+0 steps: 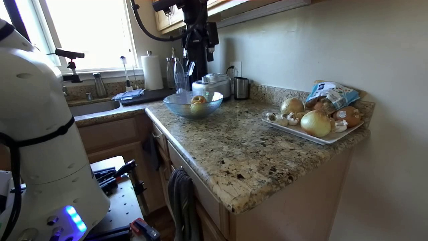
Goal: Remove the fruits from the glass bowl
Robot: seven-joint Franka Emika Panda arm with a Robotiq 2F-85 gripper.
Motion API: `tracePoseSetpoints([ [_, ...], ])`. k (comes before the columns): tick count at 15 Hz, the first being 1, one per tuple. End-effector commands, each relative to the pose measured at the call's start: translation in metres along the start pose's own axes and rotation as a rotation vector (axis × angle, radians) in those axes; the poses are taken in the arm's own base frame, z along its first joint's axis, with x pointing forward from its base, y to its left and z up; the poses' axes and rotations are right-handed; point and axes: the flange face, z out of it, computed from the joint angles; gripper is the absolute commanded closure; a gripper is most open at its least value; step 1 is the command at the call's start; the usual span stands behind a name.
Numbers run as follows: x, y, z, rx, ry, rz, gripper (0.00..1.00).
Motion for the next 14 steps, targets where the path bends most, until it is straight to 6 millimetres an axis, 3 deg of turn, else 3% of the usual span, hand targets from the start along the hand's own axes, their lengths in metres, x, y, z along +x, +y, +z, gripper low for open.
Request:
tracePoseSetpoints([
  [1,0.013,-0.029,0.021,0.03,0.024,0.133,0.0],
  [9,0.048,-0.112,0.062,0.024,0.086,0.432,0.0],
  [13,0.055,-0.134,0.079,0.064,0.094,0.528,0.0],
  [14,0.052,-0.126,0.075,0.031,0.087,0.478,0.0],
])
